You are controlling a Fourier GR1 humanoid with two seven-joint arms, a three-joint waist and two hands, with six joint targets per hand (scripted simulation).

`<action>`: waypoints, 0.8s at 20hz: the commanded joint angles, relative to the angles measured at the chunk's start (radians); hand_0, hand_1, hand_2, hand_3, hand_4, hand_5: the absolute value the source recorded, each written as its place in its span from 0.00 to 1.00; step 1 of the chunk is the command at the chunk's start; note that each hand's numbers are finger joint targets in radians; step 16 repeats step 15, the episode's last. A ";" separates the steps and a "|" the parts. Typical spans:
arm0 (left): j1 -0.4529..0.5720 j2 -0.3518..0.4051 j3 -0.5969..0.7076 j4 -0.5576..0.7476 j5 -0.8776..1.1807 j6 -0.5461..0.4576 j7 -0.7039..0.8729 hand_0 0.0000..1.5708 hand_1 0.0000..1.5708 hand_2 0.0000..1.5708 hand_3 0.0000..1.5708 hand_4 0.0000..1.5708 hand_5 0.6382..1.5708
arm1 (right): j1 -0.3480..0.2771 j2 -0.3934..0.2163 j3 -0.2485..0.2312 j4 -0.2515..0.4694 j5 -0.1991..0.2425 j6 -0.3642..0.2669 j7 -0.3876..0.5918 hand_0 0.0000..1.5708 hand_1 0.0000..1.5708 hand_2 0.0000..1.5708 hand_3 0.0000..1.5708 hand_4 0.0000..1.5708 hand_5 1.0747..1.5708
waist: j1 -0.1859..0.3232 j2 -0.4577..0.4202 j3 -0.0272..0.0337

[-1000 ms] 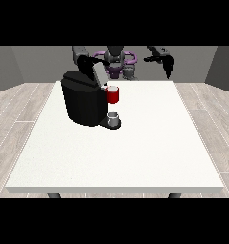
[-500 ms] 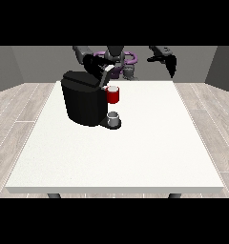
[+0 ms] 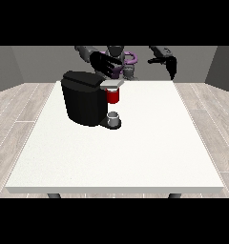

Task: Insert the coffee pod into the coffee machine and close the lid

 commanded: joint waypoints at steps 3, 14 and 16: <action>0.035 -0.019 -0.037 -0.021 -0.013 -0.005 -0.059 0.00 0.00 0.00 0.00 0.08 1.00 | -0.028 -0.002 -0.025 0.015 -0.017 0.034 -0.022 0.00 0.00 0.00 0.00 0.08 1.00 | 0.018 -0.011 0.0000; 0.121 -0.022 -0.008 0.063 -0.001 0.001 -0.109 0.00 0.00 0.00 0.00 0.12 1.00 | 0.372 0.110 0.209 -0.170 -0.214 -0.034 -0.106 0.00 0.00 0.00 0.00 0.16 1.00 | -0.107 -0.201 -0.0001; 0.085 -0.017 -0.003 0.015 0.003 0.028 -0.037 0.00 0.00 0.00 0.00 0.12 1.00 | 0.421 0.110 0.175 -0.149 -0.193 0.005 -0.174 0.00 0.00 0.00 0.00 0.10 1.00 | -0.120 -0.192 0.0005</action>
